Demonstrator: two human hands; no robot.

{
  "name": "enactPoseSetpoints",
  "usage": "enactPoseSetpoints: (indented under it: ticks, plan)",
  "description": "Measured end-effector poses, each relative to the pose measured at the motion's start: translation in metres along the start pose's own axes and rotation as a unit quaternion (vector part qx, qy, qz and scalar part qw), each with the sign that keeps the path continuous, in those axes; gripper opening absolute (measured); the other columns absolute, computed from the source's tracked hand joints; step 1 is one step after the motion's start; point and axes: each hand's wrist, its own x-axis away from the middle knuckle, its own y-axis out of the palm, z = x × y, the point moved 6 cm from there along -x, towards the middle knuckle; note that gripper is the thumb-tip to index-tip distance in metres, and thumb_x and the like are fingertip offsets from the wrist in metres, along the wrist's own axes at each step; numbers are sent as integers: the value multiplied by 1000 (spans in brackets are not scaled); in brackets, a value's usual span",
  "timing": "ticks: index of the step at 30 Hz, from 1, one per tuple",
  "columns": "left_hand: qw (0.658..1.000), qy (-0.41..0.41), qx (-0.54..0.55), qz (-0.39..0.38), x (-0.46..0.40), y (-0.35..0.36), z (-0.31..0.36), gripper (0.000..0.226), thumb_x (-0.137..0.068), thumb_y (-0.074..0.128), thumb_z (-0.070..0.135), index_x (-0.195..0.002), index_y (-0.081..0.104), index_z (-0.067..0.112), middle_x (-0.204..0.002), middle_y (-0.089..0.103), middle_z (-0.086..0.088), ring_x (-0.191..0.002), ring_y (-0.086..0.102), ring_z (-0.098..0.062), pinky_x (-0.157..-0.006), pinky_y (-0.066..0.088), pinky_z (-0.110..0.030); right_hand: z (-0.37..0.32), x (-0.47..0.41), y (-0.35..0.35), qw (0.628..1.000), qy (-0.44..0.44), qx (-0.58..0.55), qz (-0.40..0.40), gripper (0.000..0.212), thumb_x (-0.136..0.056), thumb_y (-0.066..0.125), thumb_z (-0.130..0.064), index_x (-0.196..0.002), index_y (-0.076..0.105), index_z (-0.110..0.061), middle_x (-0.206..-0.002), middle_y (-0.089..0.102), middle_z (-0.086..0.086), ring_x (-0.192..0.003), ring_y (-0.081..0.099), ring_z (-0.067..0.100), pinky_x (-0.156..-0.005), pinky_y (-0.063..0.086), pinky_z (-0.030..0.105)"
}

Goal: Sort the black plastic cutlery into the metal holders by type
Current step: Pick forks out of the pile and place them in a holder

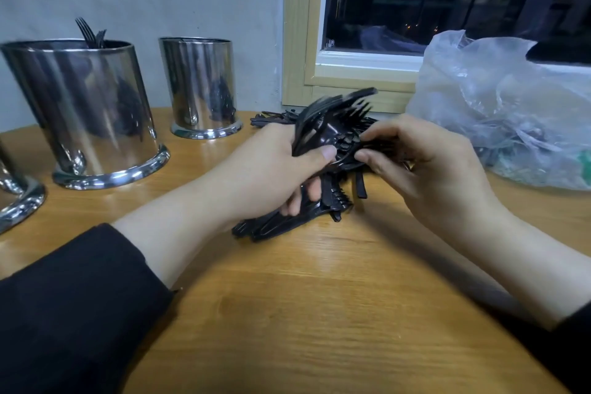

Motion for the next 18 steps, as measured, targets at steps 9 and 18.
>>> enactPoseSetpoints:
  ticks: [9, 18]
  plan:
    - [994, -1, 47, 99, -5, -21, -9, 31, -102, 61, 35, -80, 52, 16, -61, 50, 3, -47, 43, -16, -47, 40, -30, 18, 8, 20, 986, 114, 31, -122, 8, -90, 69, -28, -98, 70, -28, -93, 64, -17, -87, 57, 1, -80, 45, 19]
    - [991, -9, 56, 124, -8, -20, -17, 28, -105, 55, 35, -93, 54, 9, -60, 49, 3, -44, 44, -16, -42, 37, -27, 19, 23, 55, 953, 39, 97, -285, 47, -90, 71, -30, -135, 61, -29, -131, 59, -14, -115, 53, 15, -101, 47, 43]
